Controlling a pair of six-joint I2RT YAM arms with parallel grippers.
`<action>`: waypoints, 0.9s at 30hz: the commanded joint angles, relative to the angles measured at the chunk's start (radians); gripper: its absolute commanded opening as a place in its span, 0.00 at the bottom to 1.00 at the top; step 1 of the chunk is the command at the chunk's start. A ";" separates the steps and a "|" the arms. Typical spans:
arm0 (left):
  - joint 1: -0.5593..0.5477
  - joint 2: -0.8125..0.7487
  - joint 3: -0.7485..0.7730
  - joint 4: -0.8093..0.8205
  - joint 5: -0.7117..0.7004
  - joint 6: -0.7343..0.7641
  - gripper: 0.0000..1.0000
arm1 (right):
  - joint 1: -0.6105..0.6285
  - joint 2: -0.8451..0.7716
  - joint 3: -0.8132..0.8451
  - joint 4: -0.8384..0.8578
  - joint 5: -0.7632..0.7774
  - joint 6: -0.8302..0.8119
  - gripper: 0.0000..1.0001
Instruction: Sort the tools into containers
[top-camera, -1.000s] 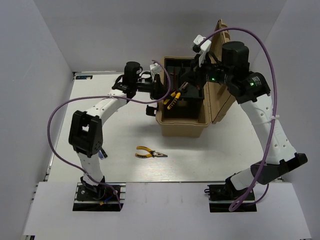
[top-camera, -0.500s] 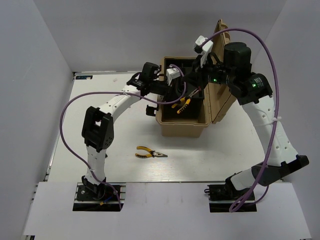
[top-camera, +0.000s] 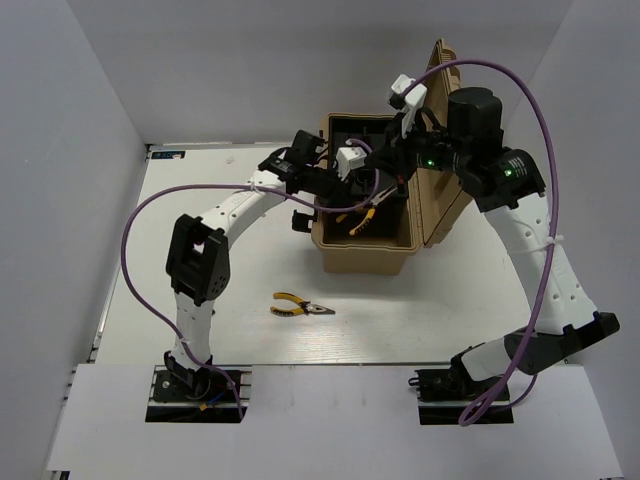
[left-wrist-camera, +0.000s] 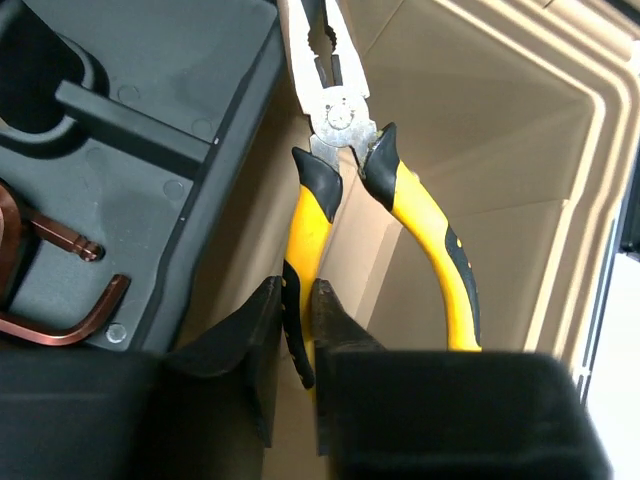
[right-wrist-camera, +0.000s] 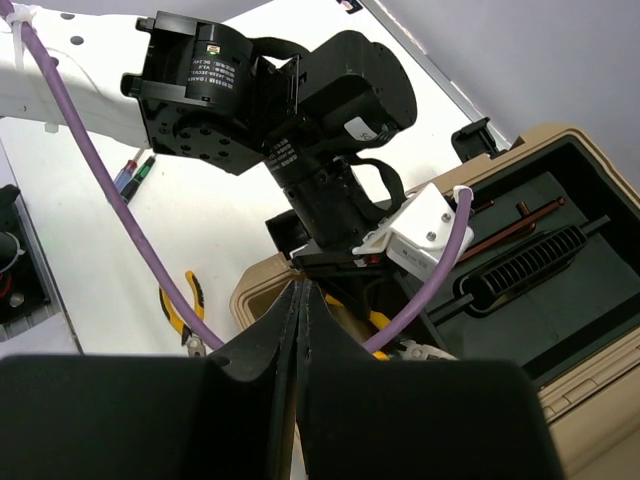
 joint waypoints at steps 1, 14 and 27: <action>-0.018 -0.027 0.046 -0.014 -0.024 0.022 0.29 | -0.006 -0.031 -0.016 0.020 -0.013 0.016 0.00; -0.037 -0.117 0.056 0.014 -0.113 -0.019 0.55 | -0.009 -0.046 -0.037 -0.015 -0.137 -0.039 0.05; 0.008 -0.847 -0.673 0.343 -0.865 -0.535 0.44 | 0.014 -0.086 -0.317 -0.132 -0.434 -0.308 0.91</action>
